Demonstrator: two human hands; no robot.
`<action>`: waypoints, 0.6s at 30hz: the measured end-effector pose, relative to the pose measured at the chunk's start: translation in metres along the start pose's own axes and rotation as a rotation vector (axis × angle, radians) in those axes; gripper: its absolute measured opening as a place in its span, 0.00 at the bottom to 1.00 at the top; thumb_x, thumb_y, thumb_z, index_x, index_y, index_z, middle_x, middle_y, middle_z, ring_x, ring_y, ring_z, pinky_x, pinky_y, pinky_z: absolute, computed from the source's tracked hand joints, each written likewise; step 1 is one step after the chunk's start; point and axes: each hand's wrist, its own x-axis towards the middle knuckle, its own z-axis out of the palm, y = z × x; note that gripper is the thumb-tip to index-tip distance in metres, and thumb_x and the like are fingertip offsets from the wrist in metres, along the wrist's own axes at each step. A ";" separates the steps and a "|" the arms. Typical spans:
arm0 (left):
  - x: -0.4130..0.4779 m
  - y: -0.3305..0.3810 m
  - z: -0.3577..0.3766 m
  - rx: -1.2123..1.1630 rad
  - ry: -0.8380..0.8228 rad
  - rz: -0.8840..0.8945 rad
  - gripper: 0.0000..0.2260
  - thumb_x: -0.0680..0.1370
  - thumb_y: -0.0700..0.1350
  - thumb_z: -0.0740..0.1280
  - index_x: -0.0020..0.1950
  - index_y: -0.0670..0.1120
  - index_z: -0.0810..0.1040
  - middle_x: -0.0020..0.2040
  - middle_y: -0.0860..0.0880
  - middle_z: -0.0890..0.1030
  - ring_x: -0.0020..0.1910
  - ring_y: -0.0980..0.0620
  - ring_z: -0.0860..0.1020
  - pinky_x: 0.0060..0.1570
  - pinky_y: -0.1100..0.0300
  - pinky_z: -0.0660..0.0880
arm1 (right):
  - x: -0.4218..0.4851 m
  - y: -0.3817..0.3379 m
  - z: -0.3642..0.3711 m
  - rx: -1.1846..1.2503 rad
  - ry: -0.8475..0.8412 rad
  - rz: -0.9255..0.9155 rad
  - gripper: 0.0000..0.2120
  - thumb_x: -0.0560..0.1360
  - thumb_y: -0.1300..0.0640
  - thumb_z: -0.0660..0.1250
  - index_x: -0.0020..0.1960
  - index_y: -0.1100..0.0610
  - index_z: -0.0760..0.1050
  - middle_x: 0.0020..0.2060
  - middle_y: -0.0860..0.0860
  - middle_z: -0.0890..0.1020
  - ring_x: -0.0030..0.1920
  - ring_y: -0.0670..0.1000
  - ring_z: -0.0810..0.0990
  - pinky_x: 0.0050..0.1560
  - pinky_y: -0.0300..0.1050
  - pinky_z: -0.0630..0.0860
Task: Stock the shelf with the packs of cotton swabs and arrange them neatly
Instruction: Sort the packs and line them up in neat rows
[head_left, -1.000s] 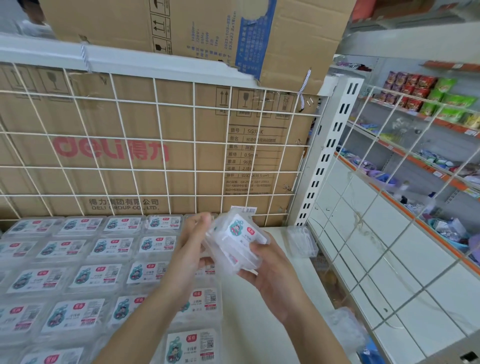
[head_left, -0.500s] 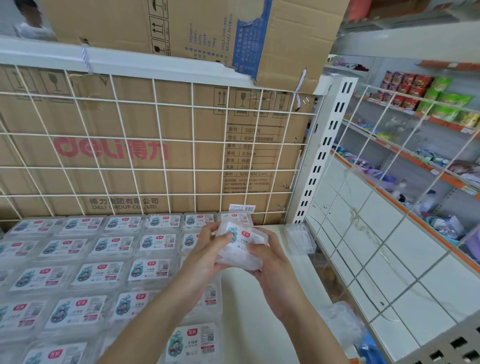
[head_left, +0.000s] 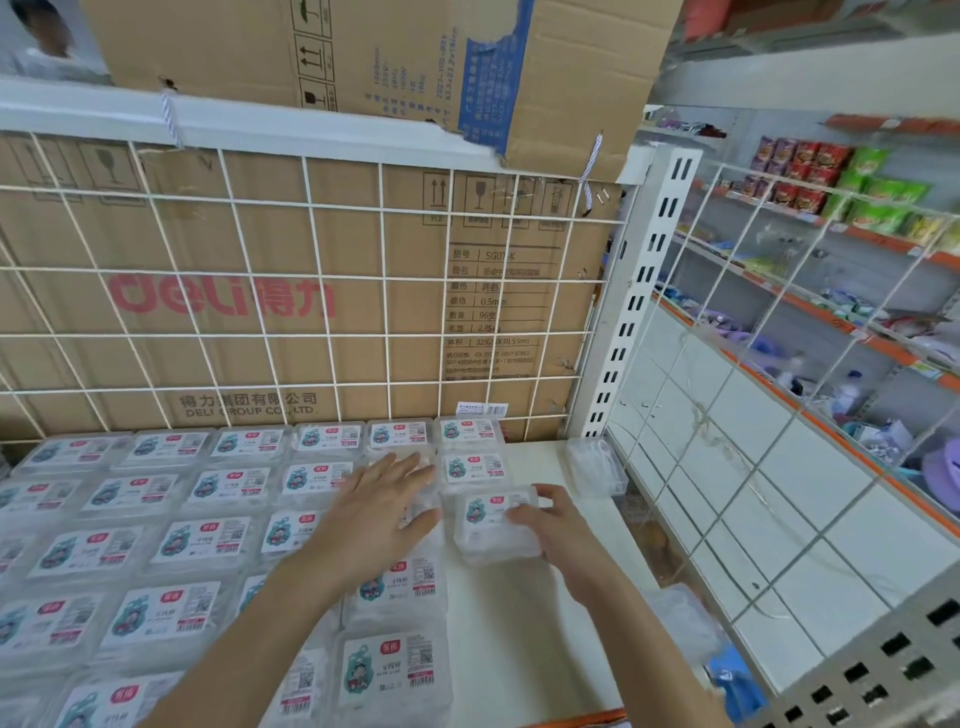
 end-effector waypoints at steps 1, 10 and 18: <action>0.002 0.000 0.002 0.011 -0.011 0.026 0.44 0.63 0.69 0.33 0.77 0.56 0.53 0.78 0.55 0.50 0.76 0.55 0.45 0.72 0.55 0.40 | 0.003 -0.001 0.005 -0.024 0.003 -0.019 0.18 0.74 0.62 0.67 0.61 0.58 0.66 0.46 0.52 0.78 0.41 0.49 0.80 0.32 0.36 0.74; 0.007 -0.007 0.020 0.031 -0.026 0.049 0.53 0.55 0.74 0.18 0.76 0.59 0.47 0.77 0.58 0.44 0.72 0.62 0.38 0.70 0.57 0.32 | -0.013 0.019 0.009 -0.481 -0.015 -0.251 0.23 0.73 0.65 0.70 0.62 0.50 0.67 0.51 0.42 0.80 0.49 0.36 0.79 0.43 0.29 0.75; 0.005 -0.007 0.020 0.017 -0.017 0.048 0.53 0.55 0.73 0.17 0.76 0.59 0.46 0.77 0.58 0.43 0.69 0.64 0.36 0.70 0.58 0.31 | -0.007 0.022 0.028 -0.855 0.090 -0.353 0.51 0.69 0.47 0.73 0.76 0.56 0.42 0.68 0.50 0.69 0.64 0.50 0.73 0.55 0.40 0.69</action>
